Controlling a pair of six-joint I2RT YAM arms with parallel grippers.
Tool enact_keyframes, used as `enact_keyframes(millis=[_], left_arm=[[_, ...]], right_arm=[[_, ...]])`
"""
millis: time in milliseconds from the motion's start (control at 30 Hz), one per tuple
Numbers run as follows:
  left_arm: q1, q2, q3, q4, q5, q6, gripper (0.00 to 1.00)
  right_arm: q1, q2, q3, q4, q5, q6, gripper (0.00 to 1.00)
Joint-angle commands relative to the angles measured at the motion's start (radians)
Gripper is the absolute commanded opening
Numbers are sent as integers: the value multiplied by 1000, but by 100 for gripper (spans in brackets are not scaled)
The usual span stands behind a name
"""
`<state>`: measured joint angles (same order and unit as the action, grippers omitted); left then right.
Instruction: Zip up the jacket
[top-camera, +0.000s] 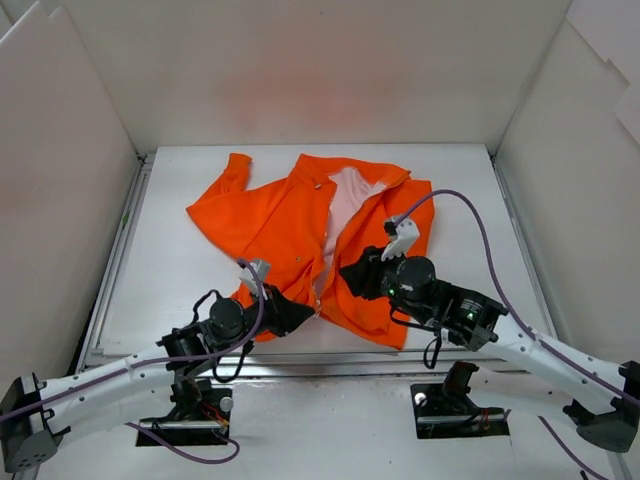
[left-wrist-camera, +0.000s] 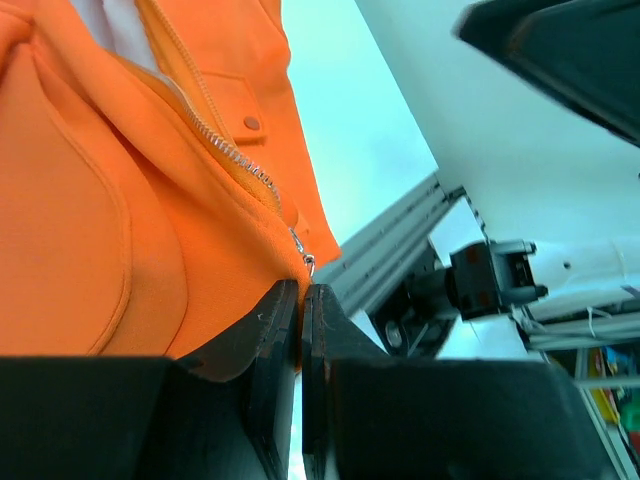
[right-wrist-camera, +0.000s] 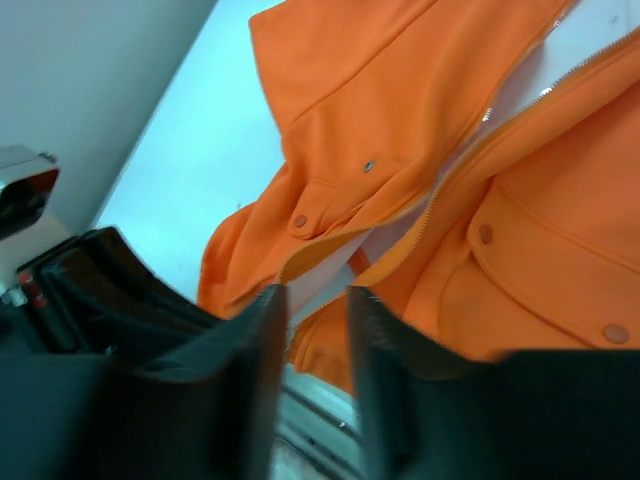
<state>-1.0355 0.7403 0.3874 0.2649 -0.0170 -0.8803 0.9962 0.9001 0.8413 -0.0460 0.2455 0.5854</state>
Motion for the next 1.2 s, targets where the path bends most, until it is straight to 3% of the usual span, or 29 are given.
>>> enact_keyframes(millis=[0, 33, 67, 200, 267, 333, 367, 400, 500, 833, 1167], left_arm=[[-9, -27, 111, -15, 104, -14, 0], [-9, -25, 122, -48, 115, -11, 0], [-9, -25, 133, -67, 127, -6, 0], [-9, -22, 166, -130, 147, -5, 0], [-9, -9, 179, -164, 152, -9, 0], [-9, -2, 186, -173, 155, -23, 0], [-9, 1, 183, -171, 152, -34, 0], [12, 4, 177, -171, 155, -45, 0], [48, 8, 169, -148, 186, -91, 0], [57, -24, 156, -136, 175, -129, 0], [66, -25, 140, -113, 199, -157, 0]], right_arm=[[35, -20, 59, -90, -57, -113, 22], [45, -14, 76, -139, -81, -169, 6], [76, -1, 77, -156, -147, -195, 0], [195, 23, 58, -192, -132, -339, 0], [287, 48, 62, -219, 19, -375, 0], [414, 80, 73, -233, 224, -424, 9], [450, 88, 68, -224, 292, -433, 16], [488, 97, 64, -213, 351, -443, 31], [590, 123, 19, -125, 544, -464, 48], [650, 295, 19, 6, 670, -486, 52], [667, 365, -1, 110, 772, -458, 57]])
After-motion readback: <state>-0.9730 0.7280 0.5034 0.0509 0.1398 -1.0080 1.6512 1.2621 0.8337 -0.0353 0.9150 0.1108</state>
